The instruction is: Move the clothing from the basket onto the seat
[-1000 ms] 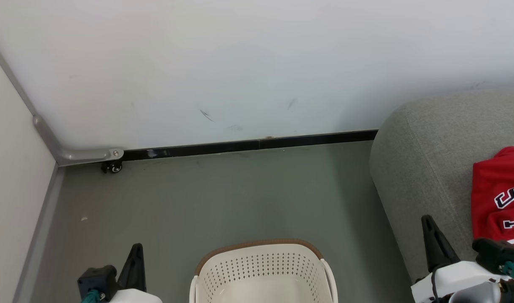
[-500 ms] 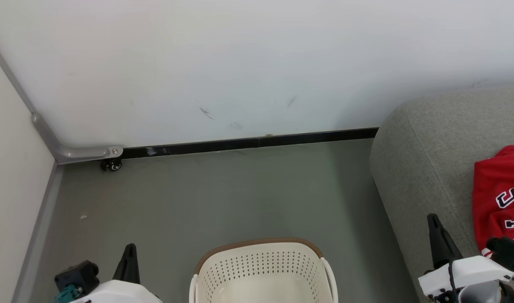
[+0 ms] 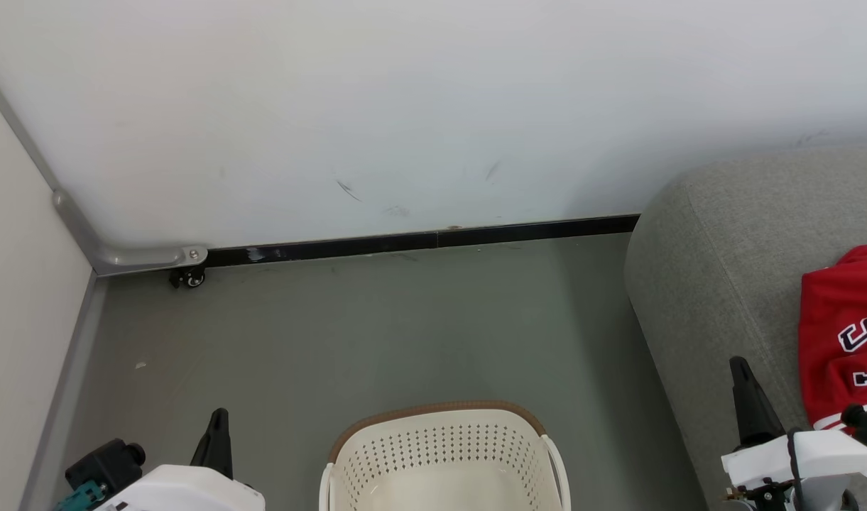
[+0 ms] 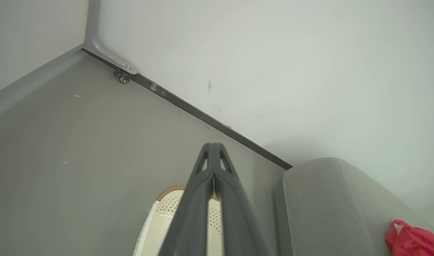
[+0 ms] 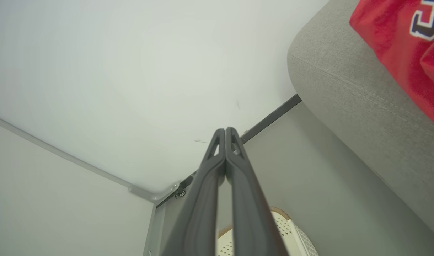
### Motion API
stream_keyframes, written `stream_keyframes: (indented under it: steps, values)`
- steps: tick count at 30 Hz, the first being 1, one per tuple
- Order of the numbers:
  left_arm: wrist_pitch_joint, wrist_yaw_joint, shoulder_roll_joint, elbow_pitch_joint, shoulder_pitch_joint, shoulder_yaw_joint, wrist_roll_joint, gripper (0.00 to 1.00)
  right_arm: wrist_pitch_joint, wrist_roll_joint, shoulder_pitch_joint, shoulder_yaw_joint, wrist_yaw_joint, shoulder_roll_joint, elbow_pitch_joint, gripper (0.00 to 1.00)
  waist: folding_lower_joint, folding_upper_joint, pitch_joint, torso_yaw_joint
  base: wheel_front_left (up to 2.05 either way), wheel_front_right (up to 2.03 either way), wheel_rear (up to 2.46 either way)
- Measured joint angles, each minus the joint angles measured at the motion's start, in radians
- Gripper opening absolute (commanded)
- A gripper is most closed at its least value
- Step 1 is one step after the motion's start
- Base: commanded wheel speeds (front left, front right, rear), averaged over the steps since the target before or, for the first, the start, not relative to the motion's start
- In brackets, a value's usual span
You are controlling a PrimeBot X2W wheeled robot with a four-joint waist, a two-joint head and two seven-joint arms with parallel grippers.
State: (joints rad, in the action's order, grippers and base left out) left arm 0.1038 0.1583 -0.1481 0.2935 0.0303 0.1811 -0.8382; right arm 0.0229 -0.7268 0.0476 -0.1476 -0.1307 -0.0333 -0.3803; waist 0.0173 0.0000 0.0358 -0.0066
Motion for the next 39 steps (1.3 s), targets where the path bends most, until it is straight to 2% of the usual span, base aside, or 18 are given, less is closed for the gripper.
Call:
stream_keyframes:
  steps: [7, 19, 24, 39]
  values:
    - [-0.026, -0.032, 0.012, -0.005, 0.0, -0.031, -0.095, 0.0, 0.014, -0.106, 0.0, -0.001, 0.0, 0.0, 0.014, 0.0, -0.001, 0.0, -0.001, 0.001, 0.0, 0.0, 0.0]
    - [-0.072, -0.092, 0.035, -0.01, 0.0, -0.087, -0.266, 0.0, 0.038, -0.3, 0.0, -0.001, 0.0, 0.0, 0.029, 0.0, -0.0121, 0.0, -0.014, 0.002, 0.0, 0.0, 0.0]
    - [-0.09, -0.108, 0.045, -0.011, 0.0, -0.109, -0.332, 0.0, 0.045, -0.374, 0.002, -0.001, 0.0, 0.0, 0.036, 0.0, -0.0147, 0.0, -0.02, 0.003, 0.0, 0.0, 0.0]
    - [-0.14, -0.181, 0.069, -0.017, 0.003, -0.172, -0.516, 0.0, 0.067, -0.584, 0.017, -0.001, 0.0, -0.001, 0.06, 0.0, -0.0163, 0.0, -0.03, 0.004, 0.0, 0.0, 0.0]
